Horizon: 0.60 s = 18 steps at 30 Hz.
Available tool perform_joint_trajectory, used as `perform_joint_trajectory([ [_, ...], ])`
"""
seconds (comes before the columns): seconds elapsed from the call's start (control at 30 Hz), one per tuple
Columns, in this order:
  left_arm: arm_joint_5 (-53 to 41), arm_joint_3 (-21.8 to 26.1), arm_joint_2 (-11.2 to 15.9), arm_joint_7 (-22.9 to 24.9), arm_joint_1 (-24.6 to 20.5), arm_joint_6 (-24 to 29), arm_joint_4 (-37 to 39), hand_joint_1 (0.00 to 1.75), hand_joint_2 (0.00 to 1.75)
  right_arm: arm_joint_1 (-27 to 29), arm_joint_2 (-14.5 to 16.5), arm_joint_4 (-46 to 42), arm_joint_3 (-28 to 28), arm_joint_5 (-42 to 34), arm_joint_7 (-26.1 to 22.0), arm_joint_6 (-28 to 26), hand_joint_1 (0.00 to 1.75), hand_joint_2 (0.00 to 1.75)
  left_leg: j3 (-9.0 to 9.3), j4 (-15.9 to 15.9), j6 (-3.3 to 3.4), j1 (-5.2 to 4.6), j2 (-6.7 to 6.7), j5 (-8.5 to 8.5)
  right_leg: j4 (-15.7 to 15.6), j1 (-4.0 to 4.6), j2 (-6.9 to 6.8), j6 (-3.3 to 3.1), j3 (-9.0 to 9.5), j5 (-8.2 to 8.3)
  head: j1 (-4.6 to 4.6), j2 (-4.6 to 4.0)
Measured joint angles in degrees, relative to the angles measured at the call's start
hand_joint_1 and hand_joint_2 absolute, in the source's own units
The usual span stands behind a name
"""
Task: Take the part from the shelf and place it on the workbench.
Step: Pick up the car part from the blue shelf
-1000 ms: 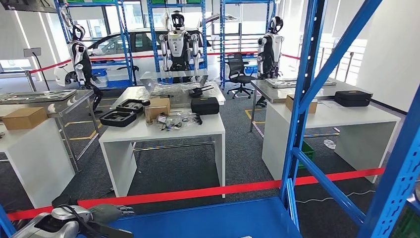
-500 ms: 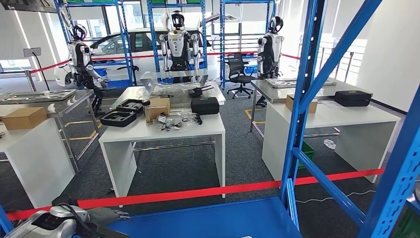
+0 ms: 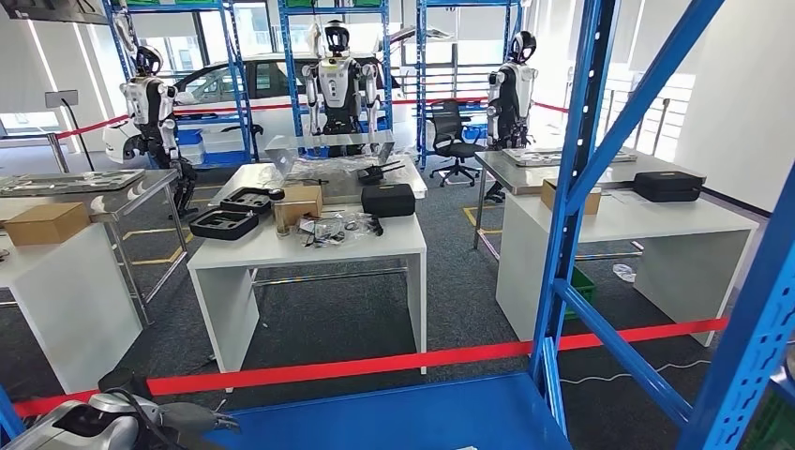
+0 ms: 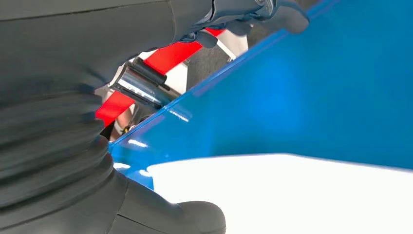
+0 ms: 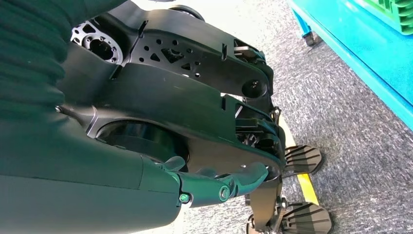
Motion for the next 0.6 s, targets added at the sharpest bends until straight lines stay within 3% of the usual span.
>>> perform_joint_trajectory([
  [0.47, 0.4, -4.2, -0.1, 0.4, 2.8, 0.0, 0.5, 0.02, 1.75, 0.0, 0.0, 0.0, 0.3, -0.1, 0.2, -0.3, 0.00, 1.75, 0.00, 0.0, 0.00, 0.00, 0.02, 0.00, 0.0, 0.00, 0.00, 0.00, -0.01, 0.00, 0.00, 0.00],
  [0.6, 0.8, -4.7, -0.6, 0.2, 3.3, 0.4, 0.6, 1.70, 1.75, -0.1, 0.0, 0.0, 0.3, -0.1, 0.2, -0.4, 0.00, 1.75, 0.00, 0.0, 0.00, -0.01, 0.01, 0.00, 0.0, 0.00, 0.00, 0.00, -0.01, 0.00, 0.00, 0.00],
])
